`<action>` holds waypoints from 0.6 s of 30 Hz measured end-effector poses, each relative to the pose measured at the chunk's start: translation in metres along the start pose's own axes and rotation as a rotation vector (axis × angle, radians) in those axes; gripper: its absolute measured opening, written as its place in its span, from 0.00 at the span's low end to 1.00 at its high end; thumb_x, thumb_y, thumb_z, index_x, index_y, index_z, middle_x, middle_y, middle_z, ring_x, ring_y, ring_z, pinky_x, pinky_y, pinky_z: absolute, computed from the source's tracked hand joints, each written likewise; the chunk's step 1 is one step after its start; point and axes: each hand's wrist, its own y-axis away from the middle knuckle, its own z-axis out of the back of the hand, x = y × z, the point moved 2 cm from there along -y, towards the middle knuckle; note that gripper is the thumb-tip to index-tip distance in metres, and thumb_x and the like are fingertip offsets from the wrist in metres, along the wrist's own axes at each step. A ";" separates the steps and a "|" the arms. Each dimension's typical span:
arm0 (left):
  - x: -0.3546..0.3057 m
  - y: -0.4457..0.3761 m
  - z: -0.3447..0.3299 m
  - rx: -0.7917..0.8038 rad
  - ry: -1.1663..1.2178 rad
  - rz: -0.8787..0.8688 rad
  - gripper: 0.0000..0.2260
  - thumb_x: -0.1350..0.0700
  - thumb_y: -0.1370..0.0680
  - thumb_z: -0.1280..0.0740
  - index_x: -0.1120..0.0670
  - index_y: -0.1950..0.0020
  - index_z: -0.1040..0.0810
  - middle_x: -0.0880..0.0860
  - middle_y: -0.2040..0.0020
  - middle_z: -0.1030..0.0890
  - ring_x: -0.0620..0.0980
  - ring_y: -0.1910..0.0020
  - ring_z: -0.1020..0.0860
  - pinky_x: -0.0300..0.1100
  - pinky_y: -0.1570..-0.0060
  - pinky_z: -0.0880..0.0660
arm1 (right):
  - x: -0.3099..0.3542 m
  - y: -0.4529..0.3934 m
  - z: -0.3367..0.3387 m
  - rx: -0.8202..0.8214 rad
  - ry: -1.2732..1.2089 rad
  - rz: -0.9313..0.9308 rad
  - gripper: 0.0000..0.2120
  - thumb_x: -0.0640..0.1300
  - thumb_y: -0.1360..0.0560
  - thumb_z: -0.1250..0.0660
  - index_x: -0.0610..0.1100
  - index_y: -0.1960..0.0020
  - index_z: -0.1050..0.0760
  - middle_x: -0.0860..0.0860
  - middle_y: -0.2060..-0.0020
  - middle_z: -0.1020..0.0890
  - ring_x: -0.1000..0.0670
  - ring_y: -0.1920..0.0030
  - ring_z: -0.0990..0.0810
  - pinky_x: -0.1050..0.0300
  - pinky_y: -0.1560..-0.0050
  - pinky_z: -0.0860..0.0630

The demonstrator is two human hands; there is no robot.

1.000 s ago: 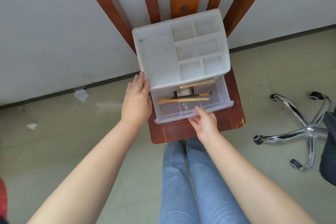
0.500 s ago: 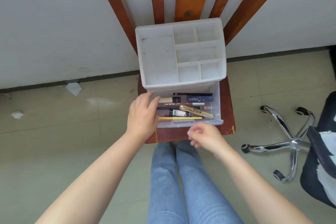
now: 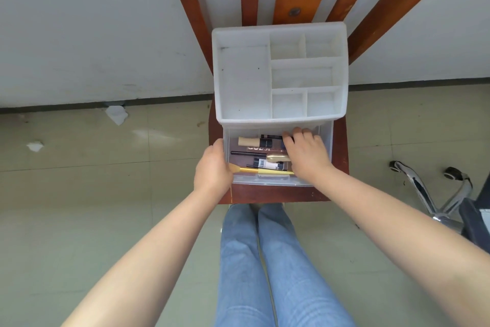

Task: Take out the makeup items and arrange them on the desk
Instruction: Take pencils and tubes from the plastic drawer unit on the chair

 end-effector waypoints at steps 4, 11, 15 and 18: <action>0.000 0.001 0.000 -0.011 0.000 0.002 0.15 0.67 0.26 0.40 0.57 0.41 0.30 0.58 0.46 0.24 0.60 0.48 0.25 0.45 0.56 0.31 | 0.005 -0.008 0.008 0.012 -0.030 -0.038 0.23 0.35 0.29 0.37 0.38 0.35 0.37 0.39 0.40 0.29 0.40 0.40 0.30 0.49 0.45 0.30; -0.006 0.009 0.004 -0.180 -0.203 -0.099 0.25 0.70 0.30 0.37 0.63 0.33 0.34 0.63 0.42 0.27 0.64 0.44 0.27 0.53 0.50 0.26 | -0.007 -0.004 0.018 -0.035 -0.172 -0.004 0.18 0.30 0.30 0.40 0.38 0.40 0.33 0.40 0.46 0.23 0.40 0.45 0.26 0.51 0.51 0.29; -0.012 0.015 -0.009 -0.249 -0.390 -0.479 0.28 0.70 0.43 0.30 0.66 0.43 0.28 0.64 0.55 0.20 0.63 0.57 0.22 0.48 0.62 0.21 | -0.013 0.008 0.025 -0.031 -0.276 0.027 0.13 0.32 0.30 0.39 0.39 0.46 0.32 0.42 0.49 0.22 0.41 0.50 0.24 0.53 0.59 0.32; -0.027 0.012 -0.012 -0.047 -0.416 -0.452 0.30 0.70 0.39 0.27 0.67 0.38 0.29 0.63 0.45 0.22 0.62 0.47 0.22 0.47 0.50 0.21 | -0.020 0.019 0.030 -0.018 -0.299 0.012 0.12 0.33 0.30 0.37 0.39 0.47 0.32 0.43 0.52 0.22 0.41 0.54 0.23 0.55 0.64 0.34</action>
